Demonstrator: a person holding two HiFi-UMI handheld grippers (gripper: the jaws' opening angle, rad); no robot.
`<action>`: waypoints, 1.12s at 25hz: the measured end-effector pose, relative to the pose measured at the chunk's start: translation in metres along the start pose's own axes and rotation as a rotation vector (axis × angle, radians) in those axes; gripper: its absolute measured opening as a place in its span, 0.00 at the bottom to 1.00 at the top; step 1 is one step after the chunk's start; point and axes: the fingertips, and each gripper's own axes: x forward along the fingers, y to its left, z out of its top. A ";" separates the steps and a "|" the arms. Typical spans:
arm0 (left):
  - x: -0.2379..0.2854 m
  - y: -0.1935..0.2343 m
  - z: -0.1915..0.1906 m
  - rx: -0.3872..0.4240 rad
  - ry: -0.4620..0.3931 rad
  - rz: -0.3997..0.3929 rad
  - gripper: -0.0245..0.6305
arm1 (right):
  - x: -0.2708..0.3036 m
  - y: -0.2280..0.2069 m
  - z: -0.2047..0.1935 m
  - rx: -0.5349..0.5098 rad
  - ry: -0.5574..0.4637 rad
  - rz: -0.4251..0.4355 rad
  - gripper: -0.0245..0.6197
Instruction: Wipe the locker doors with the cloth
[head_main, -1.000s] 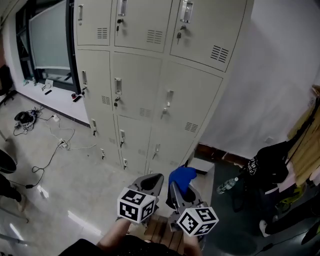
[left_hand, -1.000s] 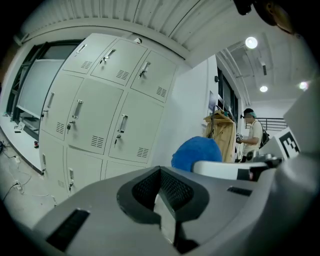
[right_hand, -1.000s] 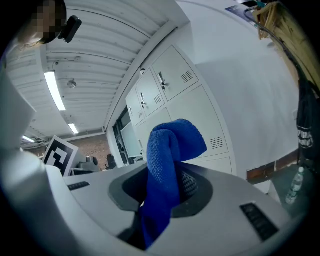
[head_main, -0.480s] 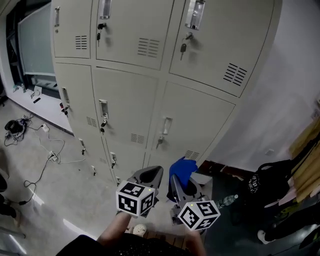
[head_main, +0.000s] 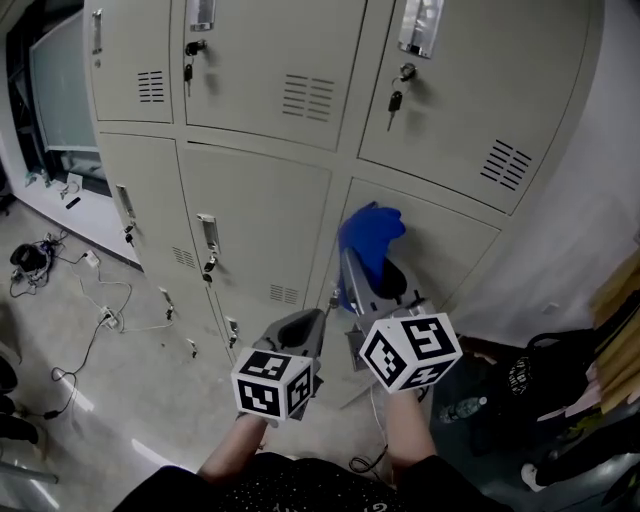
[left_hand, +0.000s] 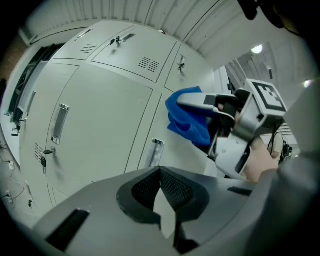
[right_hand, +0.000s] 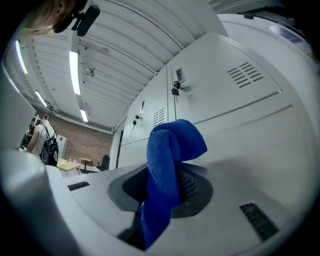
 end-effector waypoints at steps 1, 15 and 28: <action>0.001 0.007 0.004 -0.006 -0.010 0.007 0.05 | 0.012 0.000 0.008 -0.020 -0.005 0.000 0.18; 0.015 0.028 0.030 0.004 -0.056 0.023 0.05 | 0.070 -0.019 0.014 -0.061 0.024 -0.050 0.18; 0.046 -0.021 0.021 -0.045 -0.029 -0.067 0.05 | 0.021 -0.073 0.016 -0.043 0.025 -0.131 0.18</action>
